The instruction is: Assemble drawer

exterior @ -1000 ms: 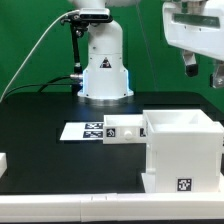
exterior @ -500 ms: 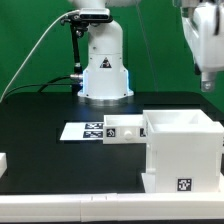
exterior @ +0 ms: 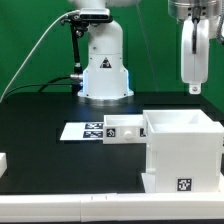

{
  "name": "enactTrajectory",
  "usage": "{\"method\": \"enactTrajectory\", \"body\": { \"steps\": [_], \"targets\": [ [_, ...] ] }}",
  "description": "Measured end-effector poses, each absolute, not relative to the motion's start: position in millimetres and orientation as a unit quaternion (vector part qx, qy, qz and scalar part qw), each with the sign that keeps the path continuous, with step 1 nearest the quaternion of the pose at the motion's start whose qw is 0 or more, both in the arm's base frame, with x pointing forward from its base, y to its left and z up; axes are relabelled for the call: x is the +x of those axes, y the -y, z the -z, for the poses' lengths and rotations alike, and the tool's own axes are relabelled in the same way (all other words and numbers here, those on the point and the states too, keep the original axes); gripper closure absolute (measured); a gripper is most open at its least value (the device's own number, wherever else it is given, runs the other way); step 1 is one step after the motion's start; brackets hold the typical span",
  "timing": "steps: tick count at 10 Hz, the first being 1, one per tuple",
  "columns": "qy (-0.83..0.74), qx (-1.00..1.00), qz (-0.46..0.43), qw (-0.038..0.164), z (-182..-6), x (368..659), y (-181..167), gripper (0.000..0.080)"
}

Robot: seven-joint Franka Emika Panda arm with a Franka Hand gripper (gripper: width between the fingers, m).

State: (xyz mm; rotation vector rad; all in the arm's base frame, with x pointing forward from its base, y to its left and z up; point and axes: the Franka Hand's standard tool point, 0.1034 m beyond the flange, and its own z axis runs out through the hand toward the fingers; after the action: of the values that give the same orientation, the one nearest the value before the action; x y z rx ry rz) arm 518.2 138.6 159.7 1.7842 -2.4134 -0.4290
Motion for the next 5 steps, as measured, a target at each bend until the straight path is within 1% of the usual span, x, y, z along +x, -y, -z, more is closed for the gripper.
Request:
{"method": "enactTrajectory", "body": {
  "steps": [5],
  "targets": [
    [0.793,0.588,0.151,0.050,-159.5,516.3,-148.2,0.0150]
  ]
}}
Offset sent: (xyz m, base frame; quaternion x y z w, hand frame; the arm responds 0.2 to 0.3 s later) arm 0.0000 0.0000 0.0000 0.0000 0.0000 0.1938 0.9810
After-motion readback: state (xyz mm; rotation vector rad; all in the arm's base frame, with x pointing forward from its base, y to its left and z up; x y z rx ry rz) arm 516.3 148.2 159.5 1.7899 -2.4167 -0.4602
